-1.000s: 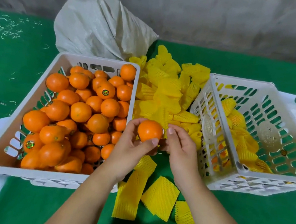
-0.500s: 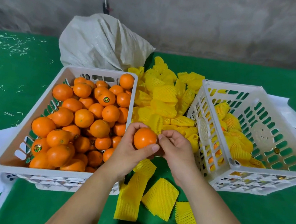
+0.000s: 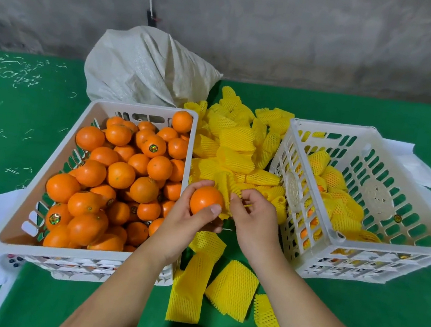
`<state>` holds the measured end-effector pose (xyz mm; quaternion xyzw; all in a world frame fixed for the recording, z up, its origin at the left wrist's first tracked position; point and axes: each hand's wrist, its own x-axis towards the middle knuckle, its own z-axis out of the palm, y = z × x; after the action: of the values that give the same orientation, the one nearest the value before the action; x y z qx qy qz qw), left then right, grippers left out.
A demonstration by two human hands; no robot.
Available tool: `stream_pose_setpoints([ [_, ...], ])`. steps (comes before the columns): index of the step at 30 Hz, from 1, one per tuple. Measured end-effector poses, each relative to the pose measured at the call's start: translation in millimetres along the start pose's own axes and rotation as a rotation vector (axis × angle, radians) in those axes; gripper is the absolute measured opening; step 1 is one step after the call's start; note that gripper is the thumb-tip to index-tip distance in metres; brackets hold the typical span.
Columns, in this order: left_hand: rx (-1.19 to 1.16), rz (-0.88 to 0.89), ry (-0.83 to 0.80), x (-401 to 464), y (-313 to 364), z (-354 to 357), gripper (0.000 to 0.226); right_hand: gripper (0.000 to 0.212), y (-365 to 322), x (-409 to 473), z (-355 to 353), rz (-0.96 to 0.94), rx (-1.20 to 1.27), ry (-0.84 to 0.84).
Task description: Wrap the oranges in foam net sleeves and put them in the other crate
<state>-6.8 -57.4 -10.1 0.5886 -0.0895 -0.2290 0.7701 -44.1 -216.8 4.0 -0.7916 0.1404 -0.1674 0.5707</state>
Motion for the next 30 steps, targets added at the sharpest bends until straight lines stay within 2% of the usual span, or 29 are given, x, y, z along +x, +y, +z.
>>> stream_pose_setpoints([
  [3, 0.035, -0.024, -0.091, 0, 1, -4, 0.075, 0.008, 3, 5, 5, -0.093, -0.114, 0.102],
  [8, -0.022, -0.063, -0.168, -1, 4, -10, 0.064, 0.020, 10, 10, 8, -0.260, -0.345, 0.110],
  [11, 0.054, -0.076, -0.243, -2, 5, -11, 0.058, 0.034, 15, 10, 9, -0.199, -0.366, 0.100],
  [13, 0.098, -0.066, -0.260, -3, 4, -7, 0.057, 0.032, 17, 11, 11, -0.161, -0.310, 0.090],
  [15, 0.088, -0.012, -0.185, -2, 1, -2, 0.055, 0.020, 18, 11, 10, -0.142, -0.210, 0.093],
  [18, 0.036, 0.044, 0.059, 1, -4, 0, 0.060, 0.013, 12, 5, 2, -0.145, -0.104, 0.099],
  [21, 0.038, 0.138, 0.169, 4, -11, -2, 0.059, 0.017, 1, -16, 0, -0.429, -0.230, 0.034],
  [24, 0.027, 0.197, 0.189, 4, -12, -3, 0.062, 0.022, -5, -33, 7, -0.597, -0.291, 0.010],
  [28, -0.008, 0.181, 0.130, 2, -13, -7, 0.086, 0.025, -5, -31, 6, -0.584, -0.290, 0.005],
  [30, -0.031, 0.140, 0.031, 2, -11, -10, 0.085, 0.025, -5, -27, 6, -0.550, -0.302, -0.001],
])
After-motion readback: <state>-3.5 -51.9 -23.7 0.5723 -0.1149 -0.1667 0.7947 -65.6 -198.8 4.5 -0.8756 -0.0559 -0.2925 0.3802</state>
